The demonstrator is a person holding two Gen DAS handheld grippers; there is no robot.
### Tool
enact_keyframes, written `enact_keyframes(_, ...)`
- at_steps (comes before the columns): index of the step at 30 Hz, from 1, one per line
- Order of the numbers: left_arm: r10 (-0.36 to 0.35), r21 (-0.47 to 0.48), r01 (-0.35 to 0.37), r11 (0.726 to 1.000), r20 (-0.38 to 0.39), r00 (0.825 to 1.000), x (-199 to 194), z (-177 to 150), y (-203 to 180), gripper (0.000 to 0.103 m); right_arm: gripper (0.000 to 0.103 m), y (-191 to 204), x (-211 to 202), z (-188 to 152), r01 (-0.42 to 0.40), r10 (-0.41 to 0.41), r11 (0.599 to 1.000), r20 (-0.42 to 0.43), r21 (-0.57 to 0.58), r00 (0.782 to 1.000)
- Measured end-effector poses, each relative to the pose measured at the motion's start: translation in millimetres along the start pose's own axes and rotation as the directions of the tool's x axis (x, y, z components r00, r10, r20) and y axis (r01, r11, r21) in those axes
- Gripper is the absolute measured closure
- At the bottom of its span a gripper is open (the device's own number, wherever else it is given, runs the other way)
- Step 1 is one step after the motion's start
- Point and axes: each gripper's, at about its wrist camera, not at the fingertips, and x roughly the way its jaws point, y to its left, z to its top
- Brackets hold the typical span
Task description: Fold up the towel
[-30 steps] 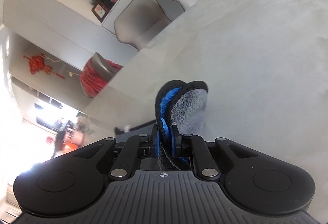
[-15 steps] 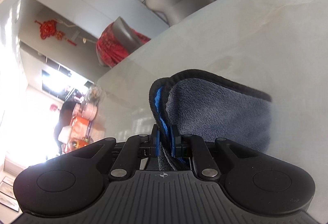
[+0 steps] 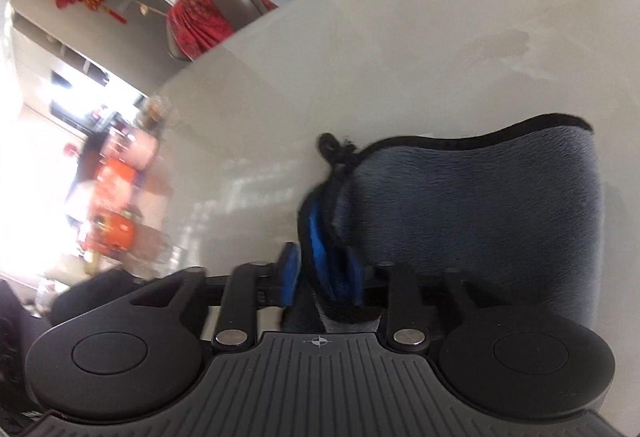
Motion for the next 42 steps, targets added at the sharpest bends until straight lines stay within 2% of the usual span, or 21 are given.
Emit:
enact_keyframes(2,-0.006,-0.002,0.006,1.000,0.010,1.000,-1.1,1.1,-0.7,0.030,0.064,3.1,-12.9,-1.2,0.006,-0.005,1.000,0.037,-0.028,0.999)
enact_keyframes(4,-0.017,-0.009,0.017,1.000,0.028,0.999,-2.8,3.5,-2.2,0.030,0.064,4.8,-25.6,-3.7,0.089,-0.081,0.991,0.075,-0.101,0.994)
enact_keyframes(7,-0.045,-0.032,0.048,0.998,0.087,0.995,-6.2,14.6,-8.0,0.030,0.064,0.7,-38.1,-12.3,0.249,-0.231,0.946,0.105,-0.209,0.967)
enact_keyframes(9,-0.047,-0.042,0.053,0.998,0.118,0.992,-7.0,22.5,-12.8,0.030,0.064,-12.6,-46.9,-21.8,0.285,-0.268,0.936,0.107,-0.206,0.958)
enact_keyframes(12,-0.072,-0.044,0.081,0.996,0.181,0.981,-13.9,36.3,-21.8,0.030,0.065,-27.9,-60.5,-37.2,0.262,-0.242,0.948,0.127,-0.181,0.962)
enact_keyframes(14,-0.117,-0.039,0.128,0.991,0.211,0.970,-15.1,45.8,-29.8,0.030,0.065,-31.5,-66.7,-44.2,0.268,-0.244,0.948,0.151,-0.172,0.958)
enact_keyframes(17,-0.169,-0.011,0.174,0.985,0.176,0.970,-7.0,54.4,-44.0,0.029,0.065,-43.9,-75.2,-51.2,0.247,-0.226,0.961,0.160,-0.126,0.961)
enact_keyframes(19,-0.164,-0.017,0.168,0.986,0.129,0.978,3.4,56.0,-51.0,0.029,0.065,-48.0,-76.7,-51.7,0.239,-0.219,0.964,0.157,-0.119,0.963)
enact_keyframes(22,-0.167,-0.115,0.175,0.978,0.078,0.983,19.8,51.9,-50.0,0.029,0.065,-49.2,-77.7,-52.4,0.232,-0.211,0.963,0.154,-0.138,0.965)
enact_keyframes(25,-0.192,-0.210,0.205,0.956,0.083,0.978,26.6,48.7,-40.4,0.030,0.065,-47.4,-73.4,-50.8,0.225,-0.204,0.964,0.152,-0.140,0.967)
enact_keyframes(28,-0.208,-0.238,0.226,0.945,0.096,0.973,28.6,49.0,-34.4,0.031,0.064,-47.2,-70.9,-49.6,0.217,-0.196,0.966,0.149,-0.138,0.969)
enact_keyframes(31,-0.215,-0.222,0.228,0.948,0.082,0.973,30.8,53.4,-34.1,0.041,0.064,-48.7,-70.0,-48.9,0.209,-0.189,0.969,0.146,-0.132,0.971)
enact_keyframes(32,-0.216,-0.217,0.225,0.950,0.066,0.974,32.3,55.1,-34.3,0.052,0.064,-49.4,-69.8,-48.6,0.206,-0.187,0.970,0.145,-0.130,0.972)
enact_keyframes(33,-0.213,-0.215,0.218,0.952,0.048,0.976,33.8,55.6,-34.0,0.068,0.064,-49.8,-69.4,-48.4,0.204,-0.185,0.971,0.145,-0.128,0.972)
enact_keyframes(36,-0.191,-0.217,0.190,0.957,0.016,0.981,36.1,54.9,-32.4,0.087,0.064,-50.2,-68.3,-48.0,0.201,-0.183,0.971,0.141,-0.127,0.973)
enact_keyframes(42,-0.153,-0.247,0.137,0.959,-0.043,0.987,36.3,41.0,-21.0,0.092,0.063,-50.6,-66.1,-47.6,0.193,-0.176,0.973,0.134,-0.125,0.975)
